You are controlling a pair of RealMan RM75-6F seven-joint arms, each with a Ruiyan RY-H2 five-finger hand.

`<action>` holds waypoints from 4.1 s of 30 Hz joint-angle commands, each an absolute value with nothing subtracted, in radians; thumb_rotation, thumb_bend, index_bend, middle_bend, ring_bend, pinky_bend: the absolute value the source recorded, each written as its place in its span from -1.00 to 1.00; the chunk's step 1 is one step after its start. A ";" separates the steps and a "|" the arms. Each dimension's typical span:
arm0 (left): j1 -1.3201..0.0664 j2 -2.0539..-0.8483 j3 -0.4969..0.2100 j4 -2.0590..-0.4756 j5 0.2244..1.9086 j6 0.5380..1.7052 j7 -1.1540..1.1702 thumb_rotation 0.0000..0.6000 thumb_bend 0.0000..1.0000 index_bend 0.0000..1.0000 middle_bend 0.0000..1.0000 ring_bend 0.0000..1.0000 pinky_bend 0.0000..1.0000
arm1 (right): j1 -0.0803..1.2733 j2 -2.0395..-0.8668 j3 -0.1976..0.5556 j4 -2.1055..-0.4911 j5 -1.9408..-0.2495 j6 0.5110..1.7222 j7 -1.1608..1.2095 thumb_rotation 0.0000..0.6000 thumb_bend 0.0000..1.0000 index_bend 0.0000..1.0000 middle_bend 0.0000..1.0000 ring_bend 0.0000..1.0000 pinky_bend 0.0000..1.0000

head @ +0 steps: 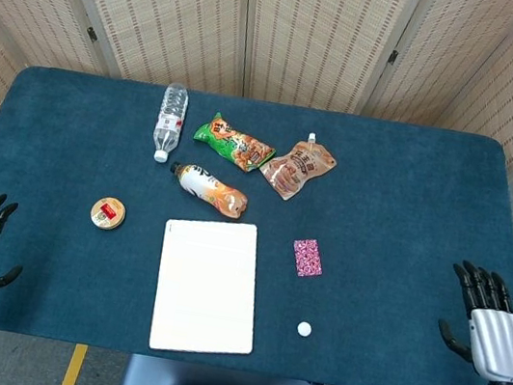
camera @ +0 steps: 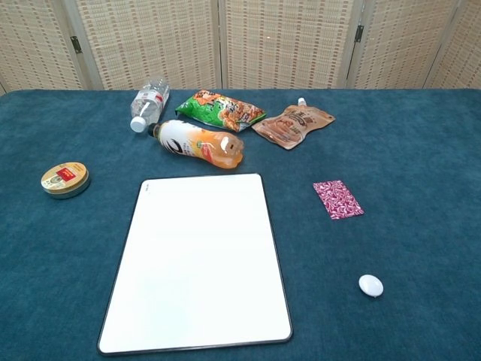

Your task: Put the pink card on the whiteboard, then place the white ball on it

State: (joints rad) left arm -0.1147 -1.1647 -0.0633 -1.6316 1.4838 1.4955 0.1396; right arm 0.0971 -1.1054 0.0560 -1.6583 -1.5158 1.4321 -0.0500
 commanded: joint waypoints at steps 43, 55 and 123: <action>-0.096 -1.165 -0.043 -1.612 1.488 1.493 0.106 1.00 -0.51 -0.95 -0.97 -0.90 -1.00 | 0.799 -1.461 0.126 -1.530 -0.737 0.759 -0.583 1.00 -0.42 -0.70 -0.91 -0.89 -1.00; -0.099 -1.169 -0.042 -1.598 1.488 1.484 0.095 1.00 -0.51 -0.95 -0.97 -0.91 -1.00 | 0.845 -1.517 0.098 -1.462 -0.657 0.778 -0.578 1.00 -0.42 -0.70 -0.91 -0.91 -1.00; -0.083 -1.147 -0.037 -1.627 1.491 1.503 0.105 1.00 -0.51 -0.85 -0.97 -0.91 -1.00 | 1.017 -1.631 0.095 -1.573 -0.842 0.770 -0.610 1.00 -0.42 -0.44 -0.85 -1.00 -1.00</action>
State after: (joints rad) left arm -0.0831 -1.1473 -0.0375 -1.6267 1.4906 1.5031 0.1055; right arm 1.0029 -1.6177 0.0927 -1.5795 -0.8553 0.7794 -0.5958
